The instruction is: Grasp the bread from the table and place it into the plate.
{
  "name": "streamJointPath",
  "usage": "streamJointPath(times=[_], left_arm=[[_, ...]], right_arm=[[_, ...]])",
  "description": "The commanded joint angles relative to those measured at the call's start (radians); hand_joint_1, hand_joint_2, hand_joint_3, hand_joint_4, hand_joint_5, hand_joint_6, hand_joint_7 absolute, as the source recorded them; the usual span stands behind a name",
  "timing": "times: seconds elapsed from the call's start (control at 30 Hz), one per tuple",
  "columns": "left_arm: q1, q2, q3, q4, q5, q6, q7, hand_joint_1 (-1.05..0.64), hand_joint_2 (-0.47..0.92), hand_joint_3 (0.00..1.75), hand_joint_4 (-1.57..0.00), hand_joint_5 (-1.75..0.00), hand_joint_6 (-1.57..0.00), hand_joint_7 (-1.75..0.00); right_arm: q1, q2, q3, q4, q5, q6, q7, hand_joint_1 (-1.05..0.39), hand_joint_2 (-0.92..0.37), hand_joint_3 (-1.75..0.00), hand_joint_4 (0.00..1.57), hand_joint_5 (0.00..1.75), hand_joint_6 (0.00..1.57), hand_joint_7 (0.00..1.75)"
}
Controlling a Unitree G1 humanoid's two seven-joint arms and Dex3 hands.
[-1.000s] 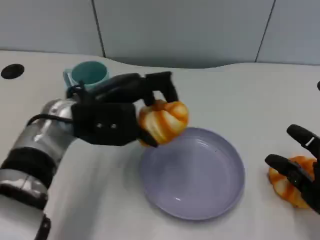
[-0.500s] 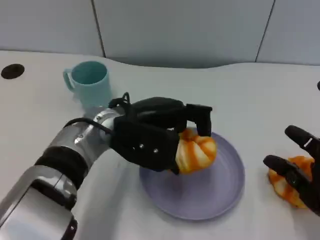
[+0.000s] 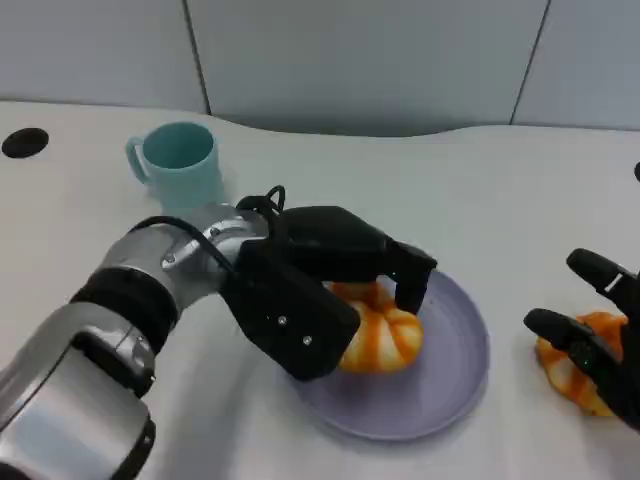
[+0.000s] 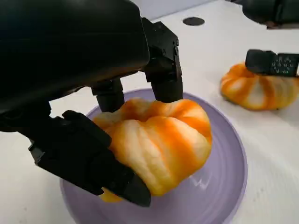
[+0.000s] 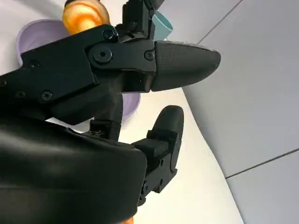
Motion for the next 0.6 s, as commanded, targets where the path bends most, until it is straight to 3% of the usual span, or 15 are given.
streamJointPath(times=[0.03, 0.07, 0.13, 0.23, 0.5, 0.6], left_arm=[[-0.023, 0.021, 0.005, -0.002, -0.019, -0.050, -0.042, -0.51, 0.90, 0.00, -0.22, -1.19, -0.40, -0.85], [-0.022, 0.023, 0.008, -0.006, -0.029, -0.062, -0.057, -0.51, 0.90, 0.00, -0.22, -1.16, -0.41, -0.82], [-0.023, 0.026, 0.015, -0.014, -0.053, -0.085, -0.094, -0.57, 0.92, 0.00, -0.12, -1.02, -0.46, -0.46], [-0.022, 0.028, 0.024, -0.024, -0.077, -0.104, -0.129, -0.62, 0.92, 0.01, -0.02, -0.93, -0.48, -0.16], [-0.031, 0.028, 0.039, -0.036, -0.104, -0.108, -0.188, -0.68, 0.92, 0.06, 0.00, -0.62, -0.40, -0.03], [-0.034, 0.028, 0.045, -0.039, -0.119, -0.106, -0.209, -0.69, 0.92, 0.04, 0.00, -0.44, -0.32, -0.01]], right_arm=[[0.004, -0.006, -0.005, -0.009, 0.002, -0.008, -0.004, -0.30, -0.92, -0.51, 0.32, 1.28, 0.29, 0.97], [0.005, -0.007, -0.003, -0.006, -0.001, -0.013, 0.003, -0.30, -0.92, -0.51, 0.32, 1.28, 0.30, 0.97], [0.007, -0.013, 0.005, -0.001, -0.012, -0.029, 0.020, -0.30, -0.92, -0.52, 0.31, 1.29, 0.29, 0.97], [0.011, -0.020, 0.018, 0.002, -0.035, -0.049, 0.035, -0.30, -0.92, -0.53, 0.32, 1.31, 0.28, 0.97], [0.006, -0.009, 0.008, 0.008, -0.030, -0.047, 0.028, -0.30, -0.92, -0.55, 0.32, 1.42, 0.36, 0.98], [0.003, -0.010, 0.006, 0.012, -0.028, -0.046, 0.028, -0.28, -0.92, -0.47, 0.31, 1.41, 0.32, 0.93]])
